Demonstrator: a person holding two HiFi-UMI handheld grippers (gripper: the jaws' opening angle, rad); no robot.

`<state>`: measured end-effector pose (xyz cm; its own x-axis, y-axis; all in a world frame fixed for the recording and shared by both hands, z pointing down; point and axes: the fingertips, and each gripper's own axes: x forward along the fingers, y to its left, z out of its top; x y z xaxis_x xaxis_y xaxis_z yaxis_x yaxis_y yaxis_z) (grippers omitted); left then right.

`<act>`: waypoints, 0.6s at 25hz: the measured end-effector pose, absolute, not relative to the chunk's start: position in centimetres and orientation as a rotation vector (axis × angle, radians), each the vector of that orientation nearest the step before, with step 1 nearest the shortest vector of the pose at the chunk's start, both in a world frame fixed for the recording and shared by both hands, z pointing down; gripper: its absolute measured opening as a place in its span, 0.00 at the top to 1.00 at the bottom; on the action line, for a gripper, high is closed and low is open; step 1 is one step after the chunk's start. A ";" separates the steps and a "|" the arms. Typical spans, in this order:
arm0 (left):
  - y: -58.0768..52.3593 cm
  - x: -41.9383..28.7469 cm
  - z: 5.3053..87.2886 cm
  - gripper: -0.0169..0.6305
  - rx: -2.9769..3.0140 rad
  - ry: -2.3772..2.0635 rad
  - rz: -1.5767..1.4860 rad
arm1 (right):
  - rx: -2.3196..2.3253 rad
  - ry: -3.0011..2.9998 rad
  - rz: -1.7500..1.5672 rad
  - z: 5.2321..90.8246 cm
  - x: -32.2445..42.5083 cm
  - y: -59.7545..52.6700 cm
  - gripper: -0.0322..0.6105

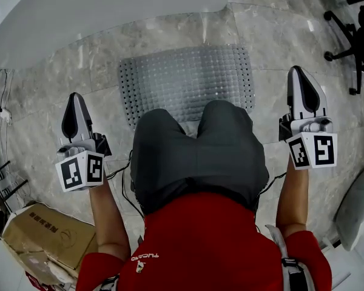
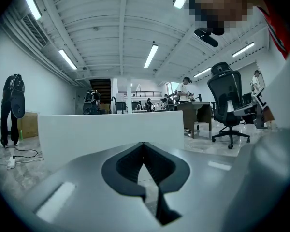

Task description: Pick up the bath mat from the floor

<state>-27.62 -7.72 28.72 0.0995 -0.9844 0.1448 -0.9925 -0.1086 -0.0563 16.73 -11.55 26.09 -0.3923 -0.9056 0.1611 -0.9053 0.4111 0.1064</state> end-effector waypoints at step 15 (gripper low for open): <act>-7.1 -28.4 35.8 0.96 2.254 -2.060 0.248 | 1.544 -2.428 0.025 33.2 16.7 -11.8 0.95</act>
